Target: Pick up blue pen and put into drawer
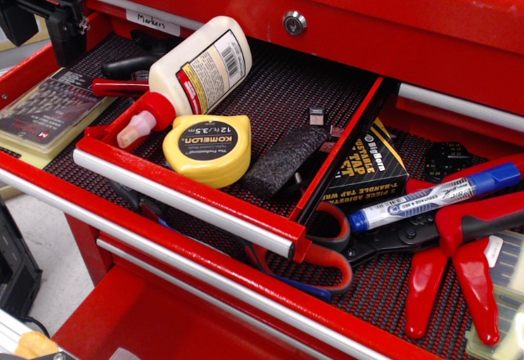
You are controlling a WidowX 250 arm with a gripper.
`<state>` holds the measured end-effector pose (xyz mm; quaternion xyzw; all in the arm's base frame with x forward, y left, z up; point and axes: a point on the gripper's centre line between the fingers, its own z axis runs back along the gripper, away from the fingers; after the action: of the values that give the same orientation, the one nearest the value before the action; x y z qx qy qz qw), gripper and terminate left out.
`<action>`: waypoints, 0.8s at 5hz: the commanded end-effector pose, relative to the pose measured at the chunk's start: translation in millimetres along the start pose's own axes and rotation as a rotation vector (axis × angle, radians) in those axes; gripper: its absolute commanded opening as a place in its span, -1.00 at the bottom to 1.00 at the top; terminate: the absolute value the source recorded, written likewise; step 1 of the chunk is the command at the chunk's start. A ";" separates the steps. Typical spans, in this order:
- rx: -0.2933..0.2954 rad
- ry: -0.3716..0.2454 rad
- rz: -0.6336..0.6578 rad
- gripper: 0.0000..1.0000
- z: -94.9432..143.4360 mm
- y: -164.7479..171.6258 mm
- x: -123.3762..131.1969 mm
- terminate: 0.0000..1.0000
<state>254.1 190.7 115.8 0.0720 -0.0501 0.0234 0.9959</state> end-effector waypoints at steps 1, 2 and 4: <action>0.000 0.000 0.000 1.00 0.0 0.0 0.0 -1.00; 0.012 0.066 -0.133 1.00 54.9 -42.8 5.5 -1.00; -0.027 -0.007 -0.258 1.00 111.1 -134.3 6.2 -1.00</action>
<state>255.7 26.3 191.5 0.0250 -0.0401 -0.1301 0.9904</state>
